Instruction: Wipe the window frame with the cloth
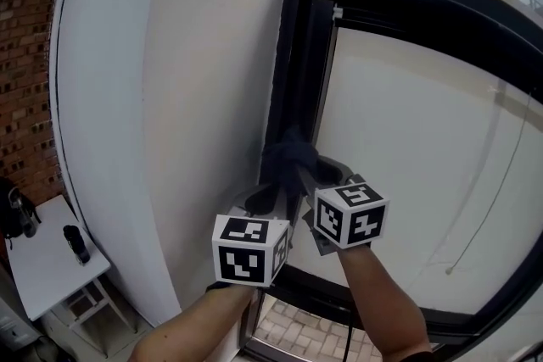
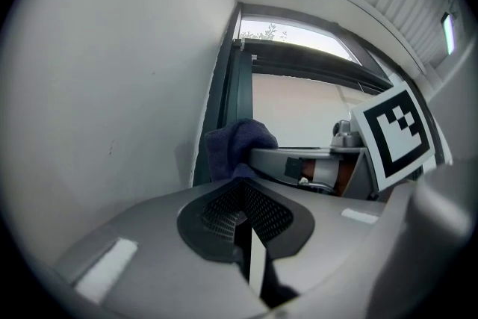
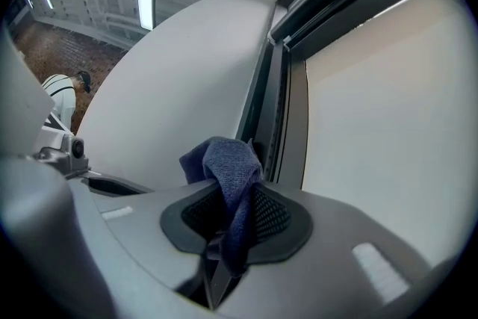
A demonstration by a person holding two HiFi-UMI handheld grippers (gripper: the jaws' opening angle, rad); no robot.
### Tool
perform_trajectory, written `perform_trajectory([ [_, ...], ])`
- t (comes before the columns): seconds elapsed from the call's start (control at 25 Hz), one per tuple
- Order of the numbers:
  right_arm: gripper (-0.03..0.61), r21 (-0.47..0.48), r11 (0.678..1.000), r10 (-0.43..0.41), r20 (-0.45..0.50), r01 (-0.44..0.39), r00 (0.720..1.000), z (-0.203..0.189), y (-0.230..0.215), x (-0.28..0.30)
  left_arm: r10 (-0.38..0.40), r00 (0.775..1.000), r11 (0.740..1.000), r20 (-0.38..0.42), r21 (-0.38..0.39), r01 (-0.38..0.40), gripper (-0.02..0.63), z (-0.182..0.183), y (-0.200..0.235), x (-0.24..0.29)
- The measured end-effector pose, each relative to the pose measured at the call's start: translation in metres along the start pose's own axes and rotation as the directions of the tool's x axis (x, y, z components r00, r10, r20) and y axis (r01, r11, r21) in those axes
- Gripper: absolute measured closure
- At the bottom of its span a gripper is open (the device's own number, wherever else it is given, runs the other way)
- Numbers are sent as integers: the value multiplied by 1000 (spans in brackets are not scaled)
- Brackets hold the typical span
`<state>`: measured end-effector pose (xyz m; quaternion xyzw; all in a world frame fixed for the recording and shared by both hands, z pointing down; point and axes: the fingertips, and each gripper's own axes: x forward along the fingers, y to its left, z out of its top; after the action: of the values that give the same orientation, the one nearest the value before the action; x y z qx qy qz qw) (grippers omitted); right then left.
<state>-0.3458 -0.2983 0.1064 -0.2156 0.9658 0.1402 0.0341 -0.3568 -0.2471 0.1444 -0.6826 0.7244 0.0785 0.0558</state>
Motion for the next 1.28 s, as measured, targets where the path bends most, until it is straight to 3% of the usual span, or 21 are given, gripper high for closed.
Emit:
perform_trajectory([
  [0.44,497,-21,1000,-17,43,18,999,54,-12,9,-4,999,1000,50,27,3,620,33,-2,9],
  [0.64,497,-28,999,-32,59,33,998,73,-18,10,-16,996,1000,92,-10,17,620,53,-6,6],
  [1.0,497,-34,998,-55,93,59,994,111,-29,14,-33,991,997,128,78,23,620,81,-11,4],
  [1.28,497,-40,996,-73,123,78,990,145,-37,22,-56,988,995,147,94,42,620,102,-12,2],
])
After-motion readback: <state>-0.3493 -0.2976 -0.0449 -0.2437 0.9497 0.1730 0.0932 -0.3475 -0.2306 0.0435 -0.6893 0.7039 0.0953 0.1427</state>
